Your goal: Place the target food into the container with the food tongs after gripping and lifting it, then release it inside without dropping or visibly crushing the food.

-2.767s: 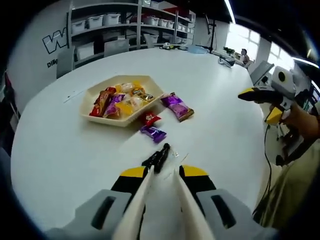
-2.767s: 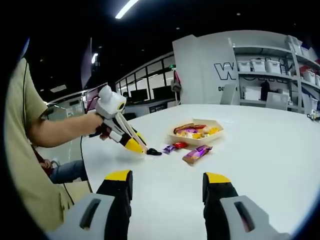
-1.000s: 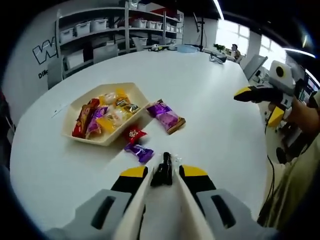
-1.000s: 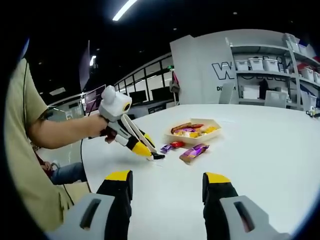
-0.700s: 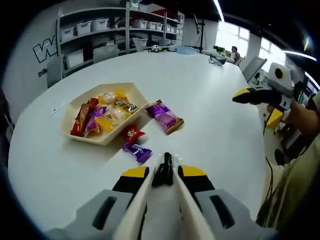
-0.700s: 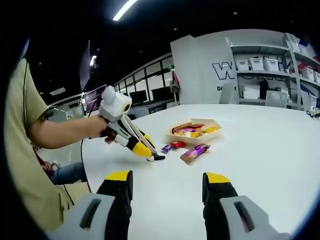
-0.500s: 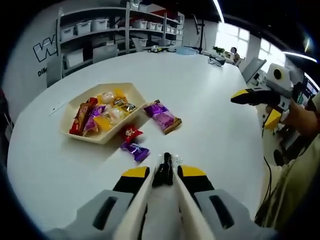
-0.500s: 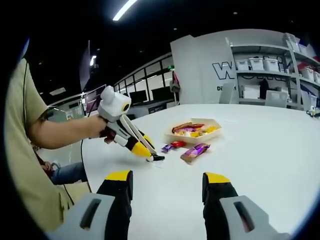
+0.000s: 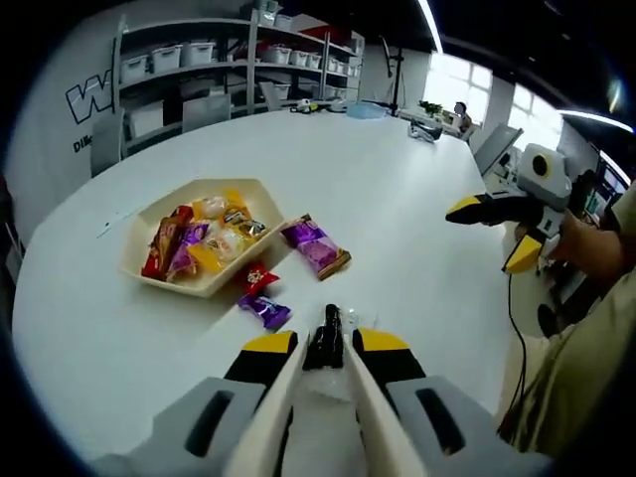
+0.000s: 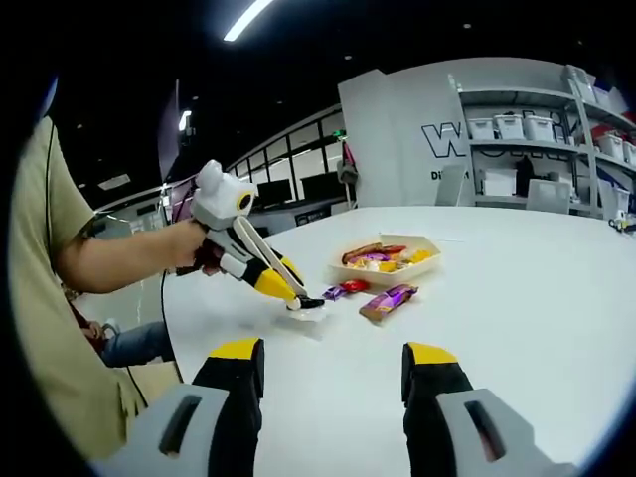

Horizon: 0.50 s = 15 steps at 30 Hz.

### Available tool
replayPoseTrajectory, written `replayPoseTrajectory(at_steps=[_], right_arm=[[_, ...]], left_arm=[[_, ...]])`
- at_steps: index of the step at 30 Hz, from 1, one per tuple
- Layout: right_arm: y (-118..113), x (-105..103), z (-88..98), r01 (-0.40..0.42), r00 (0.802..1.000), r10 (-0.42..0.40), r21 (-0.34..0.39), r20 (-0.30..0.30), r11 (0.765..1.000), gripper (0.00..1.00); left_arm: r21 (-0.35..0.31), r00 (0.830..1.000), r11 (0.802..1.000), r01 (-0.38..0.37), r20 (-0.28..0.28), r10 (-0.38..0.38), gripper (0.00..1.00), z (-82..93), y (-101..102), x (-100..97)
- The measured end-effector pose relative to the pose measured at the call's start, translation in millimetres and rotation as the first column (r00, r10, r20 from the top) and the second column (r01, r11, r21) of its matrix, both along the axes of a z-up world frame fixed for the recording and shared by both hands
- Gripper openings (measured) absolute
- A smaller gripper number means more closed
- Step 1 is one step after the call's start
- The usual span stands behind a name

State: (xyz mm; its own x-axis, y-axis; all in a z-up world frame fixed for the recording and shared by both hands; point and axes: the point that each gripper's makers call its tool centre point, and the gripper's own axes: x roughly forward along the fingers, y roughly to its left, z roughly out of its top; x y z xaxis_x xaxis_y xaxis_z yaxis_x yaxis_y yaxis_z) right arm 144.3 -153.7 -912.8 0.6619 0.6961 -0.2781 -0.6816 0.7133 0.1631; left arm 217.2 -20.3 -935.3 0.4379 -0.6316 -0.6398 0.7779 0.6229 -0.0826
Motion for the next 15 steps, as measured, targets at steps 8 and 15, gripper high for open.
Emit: replayPoseTrajectory(at_steps=[8,15], right_arm=[[-1,0,0.5,0.001,1.0,-0.001,0.001,0.0,1.0,0.53],[-1,0,1.6,0.003,1.0,-0.003,0.002,0.003,1.0,0.53]], left_arm=[[-0.035,1.0,0.999,0.002,0.019,-0.001,0.2,24.6,1,9.9],[-0.042,0.999,0.999,-0.005,0.052,0.008,0.2,43.7,4,26.9]])
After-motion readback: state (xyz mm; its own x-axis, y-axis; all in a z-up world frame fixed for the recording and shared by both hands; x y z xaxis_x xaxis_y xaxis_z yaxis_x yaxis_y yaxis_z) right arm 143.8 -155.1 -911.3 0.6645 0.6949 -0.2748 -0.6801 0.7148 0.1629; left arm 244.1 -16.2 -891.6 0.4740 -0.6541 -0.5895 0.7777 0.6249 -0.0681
